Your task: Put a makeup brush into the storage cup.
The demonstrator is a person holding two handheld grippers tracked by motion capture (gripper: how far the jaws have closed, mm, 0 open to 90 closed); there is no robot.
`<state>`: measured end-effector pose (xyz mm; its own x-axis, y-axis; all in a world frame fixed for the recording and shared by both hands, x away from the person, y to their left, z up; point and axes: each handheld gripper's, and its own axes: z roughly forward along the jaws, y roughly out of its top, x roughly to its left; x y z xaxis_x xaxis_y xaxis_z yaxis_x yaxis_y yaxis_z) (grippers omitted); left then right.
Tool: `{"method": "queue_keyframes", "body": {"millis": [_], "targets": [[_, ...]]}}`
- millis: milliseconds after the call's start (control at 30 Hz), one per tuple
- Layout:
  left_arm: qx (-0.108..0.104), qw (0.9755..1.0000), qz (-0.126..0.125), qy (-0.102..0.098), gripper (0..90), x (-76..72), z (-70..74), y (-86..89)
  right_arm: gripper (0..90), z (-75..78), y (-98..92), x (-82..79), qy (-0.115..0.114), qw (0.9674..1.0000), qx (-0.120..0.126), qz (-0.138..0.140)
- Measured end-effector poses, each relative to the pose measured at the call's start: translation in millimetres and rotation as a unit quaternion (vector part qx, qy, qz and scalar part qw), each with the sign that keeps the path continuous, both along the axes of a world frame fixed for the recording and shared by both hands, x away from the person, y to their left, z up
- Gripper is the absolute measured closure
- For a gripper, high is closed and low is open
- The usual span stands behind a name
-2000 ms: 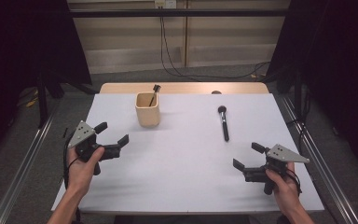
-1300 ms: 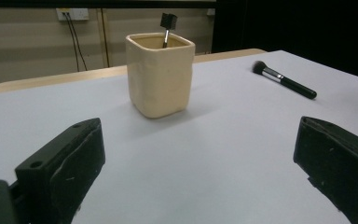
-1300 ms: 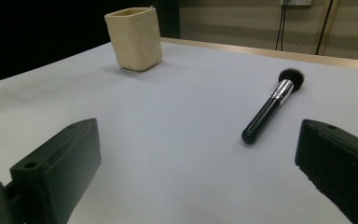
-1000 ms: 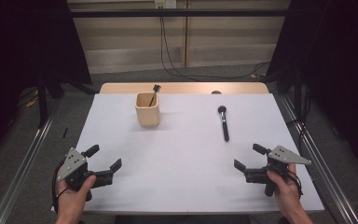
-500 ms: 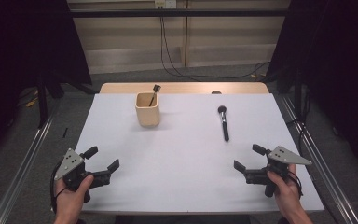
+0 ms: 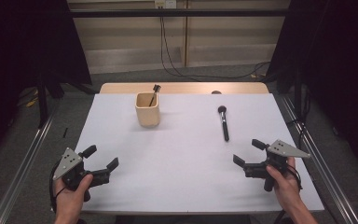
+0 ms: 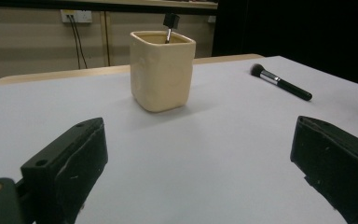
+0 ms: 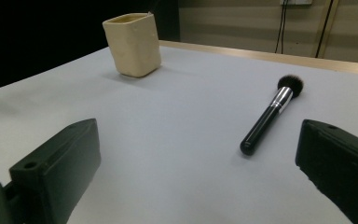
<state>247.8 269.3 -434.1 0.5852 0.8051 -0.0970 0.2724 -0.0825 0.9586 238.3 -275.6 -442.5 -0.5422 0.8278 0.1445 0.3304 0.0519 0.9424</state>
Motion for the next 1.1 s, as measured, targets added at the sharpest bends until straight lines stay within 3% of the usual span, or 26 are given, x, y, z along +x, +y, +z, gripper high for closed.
{"method": "queue_keyframes", "body": {"millis": [100,267,367,733,900,1100], "targets": [[-0.003,1.0000,0.003,0.000,3.7,-0.2,0.1,1.0,0.0,7.1,0.5,8.9,0.004,1.0000,-0.007,0.000],[0.001,1.0000,0.000,-0.001,3.7,-1.1,0.5,1.1,0.0,19.0,4.8,26.2,-0.012,0.9998,-0.014,0.005],[0.004,1.0000,-0.003,0.005,3.7,-1.3,0.6,0.6,0.0,19.8,8.9,36.4,-0.015,0.9996,-0.022,0.012],[0.017,0.9998,-0.004,0.005,3.7,-1.2,0.6,1.5,0.0,22.7,14.9,71.4,-0.014,0.9995,-0.028,-0.010],[0.016,0.9999,-0.004,0.005,3.7,-2.1,0.6,2.7,0.0,25.9,18.4,87.7,0.010,0.9996,-0.027,-0.005],[0.017,0.9998,-0.005,0.007,3.7,-1.2,0.1,2.9,0.7,27.9,21.3,103.8,0.016,0.9988,-0.044,-0.017]]}}
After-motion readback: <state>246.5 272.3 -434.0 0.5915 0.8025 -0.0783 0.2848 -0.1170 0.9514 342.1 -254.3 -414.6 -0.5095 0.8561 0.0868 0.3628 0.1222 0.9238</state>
